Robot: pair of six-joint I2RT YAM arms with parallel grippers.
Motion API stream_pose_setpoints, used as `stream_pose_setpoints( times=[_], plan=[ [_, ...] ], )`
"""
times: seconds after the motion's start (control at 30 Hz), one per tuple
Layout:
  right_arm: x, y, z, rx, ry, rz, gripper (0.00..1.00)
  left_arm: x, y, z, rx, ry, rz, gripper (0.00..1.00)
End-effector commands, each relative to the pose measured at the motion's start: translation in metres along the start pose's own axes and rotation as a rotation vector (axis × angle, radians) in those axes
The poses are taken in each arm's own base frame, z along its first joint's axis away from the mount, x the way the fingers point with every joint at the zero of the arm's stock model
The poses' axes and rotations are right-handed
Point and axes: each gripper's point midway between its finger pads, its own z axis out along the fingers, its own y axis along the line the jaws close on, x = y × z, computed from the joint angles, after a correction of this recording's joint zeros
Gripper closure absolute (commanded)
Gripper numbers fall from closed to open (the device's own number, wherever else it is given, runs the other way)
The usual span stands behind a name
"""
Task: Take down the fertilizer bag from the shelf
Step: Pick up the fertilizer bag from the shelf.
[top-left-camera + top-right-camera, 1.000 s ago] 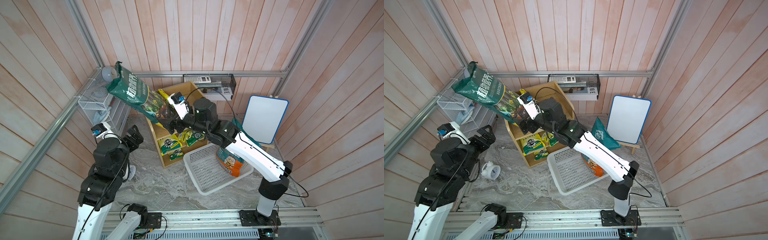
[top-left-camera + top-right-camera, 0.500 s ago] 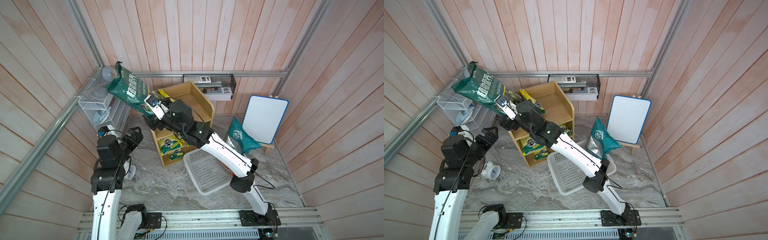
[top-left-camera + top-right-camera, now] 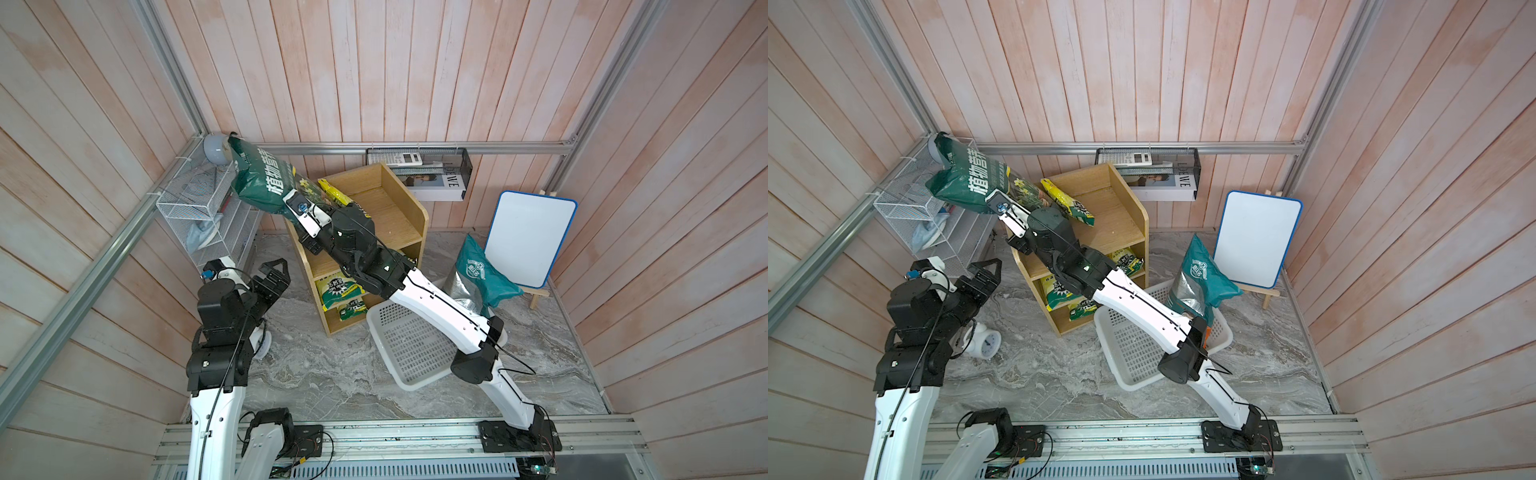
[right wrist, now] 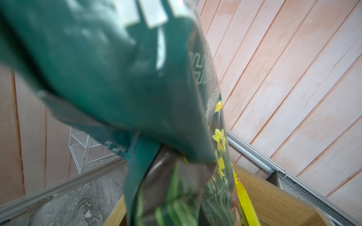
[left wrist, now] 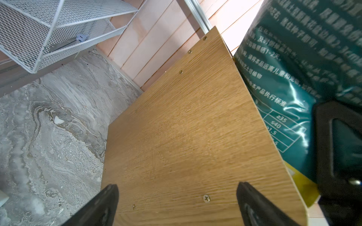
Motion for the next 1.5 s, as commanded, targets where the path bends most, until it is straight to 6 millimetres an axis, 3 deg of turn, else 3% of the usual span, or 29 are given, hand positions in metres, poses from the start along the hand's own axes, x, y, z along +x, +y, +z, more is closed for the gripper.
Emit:
stream_pose_setpoints(
  times=[0.0, 0.13, 0.3, 0.6, 0.8, 0.9, 1.03, 1.23, 1.33, 1.47],
  plan=[
    [-0.008, -0.012, -0.010, -0.018, -0.001, 0.115, 1.00, 0.001, 0.000, 0.000, 0.019, -0.005, -0.003, 0.00],
    [-0.024, -0.040, -0.015, -0.057, -0.080, 0.317, 1.00, 0.005, 0.002, 0.003, 0.021, 0.006, -0.012, 0.00],
    [-0.067, -0.097, -0.036, -0.155, -0.351, 0.678, 1.00, 0.008, -0.001, 0.003, 0.051, 0.012, -0.046, 0.00],
    [-0.148, -0.139, -0.094, -0.268, -0.603, 0.681, 1.00, 0.015, 0.002, 0.004, 0.049, 0.030, -0.049, 0.00],
    [-0.186, -0.160, -0.125, -0.271, -0.710, 0.620, 1.00, 0.014, 0.000, 0.004, 0.050, 0.029, -0.044, 0.00],
    [-0.194, -0.164, -0.137, -0.262, -0.703, 0.578, 1.00, 0.013, -0.001, 0.003, 0.051, 0.028, -0.040, 0.00],
    [-0.184, -0.172, -0.153, -0.206, -0.639, 0.519, 1.00, 0.011, -0.006, -0.002, 0.056, 0.027, -0.021, 0.00],
    [-0.148, -0.183, -0.215, -0.060, -0.535, 0.397, 1.00, -0.005, -0.050, -0.026, 0.132, 0.023, 0.100, 0.00],
    [-0.117, -0.187, -0.252, 0.013, -0.440, 0.364, 1.00, -0.014, -0.070, -0.038, 0.161, 0.012, 0.154, 0.00],
    [-0.058, -0.188, -0.286, 0.101, -0.290, 0.377, 1.00, -0.011, -0.089, -0.036, 0.177, 0.069, 0.206, 0.00]
  ],
)
